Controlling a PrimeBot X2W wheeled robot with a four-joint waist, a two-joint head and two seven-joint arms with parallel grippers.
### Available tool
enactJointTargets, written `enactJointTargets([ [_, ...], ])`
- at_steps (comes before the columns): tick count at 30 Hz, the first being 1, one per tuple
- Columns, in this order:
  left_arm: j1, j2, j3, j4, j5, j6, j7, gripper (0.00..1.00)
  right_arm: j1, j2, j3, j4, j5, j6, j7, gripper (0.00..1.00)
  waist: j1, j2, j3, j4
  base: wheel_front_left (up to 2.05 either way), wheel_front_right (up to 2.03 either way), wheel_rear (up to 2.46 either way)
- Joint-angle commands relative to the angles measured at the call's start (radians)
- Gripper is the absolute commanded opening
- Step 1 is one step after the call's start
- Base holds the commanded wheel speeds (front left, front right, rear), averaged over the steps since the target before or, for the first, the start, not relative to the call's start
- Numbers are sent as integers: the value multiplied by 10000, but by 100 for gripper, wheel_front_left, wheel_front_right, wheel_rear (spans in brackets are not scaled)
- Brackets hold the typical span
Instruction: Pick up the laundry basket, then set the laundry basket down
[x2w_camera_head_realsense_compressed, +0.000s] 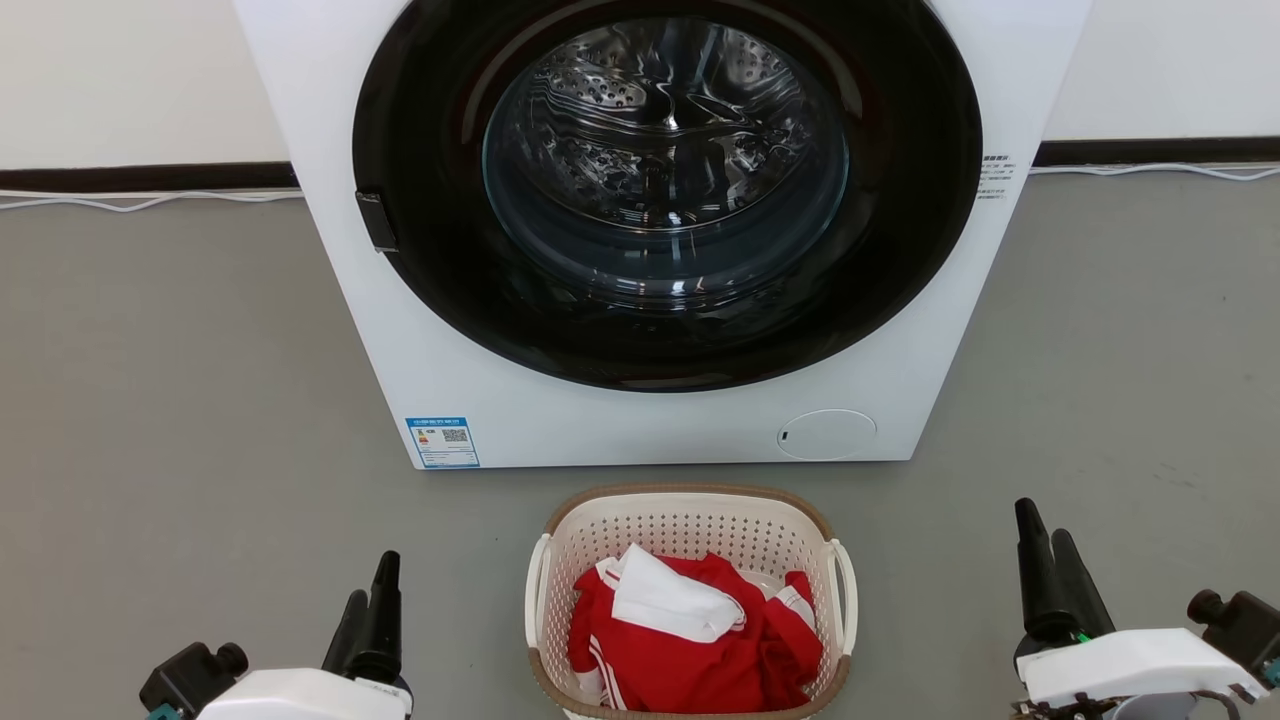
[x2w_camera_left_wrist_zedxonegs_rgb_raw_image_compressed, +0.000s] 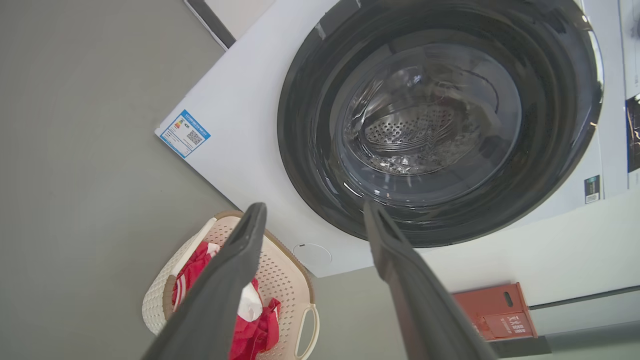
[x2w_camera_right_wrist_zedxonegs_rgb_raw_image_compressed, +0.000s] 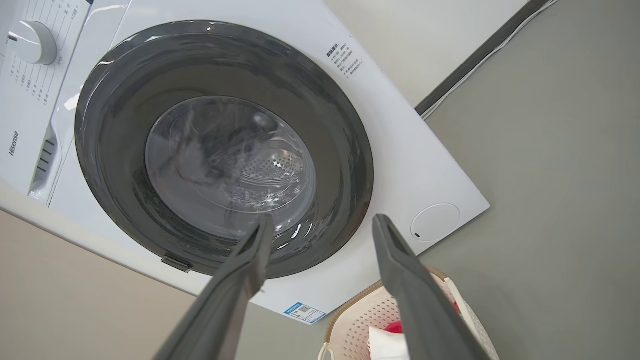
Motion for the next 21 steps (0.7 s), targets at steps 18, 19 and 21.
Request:
enactJointTargets([
  [18, -237, 109, -162, -492, 2054, 375, -588, 100, -142, -134, 221, -442, -2493, 47, -635, 100, -1, 0, 46, -23, 0, 0, 0],
  [19, -233, 111, -174, -500, 2167, 391, -617, 100, -136, -135, 218, -433, -2630, 48, -665, 100, -1, 0, 45, -25, 0, 0, 0],
  [21, -223, 114, -202, -515, 2399, 424, -676, 100, -126, -136, 211, -407, -2880, 49, -723, 100, -1, 0, 42, -28, 0, 0, 0],
])
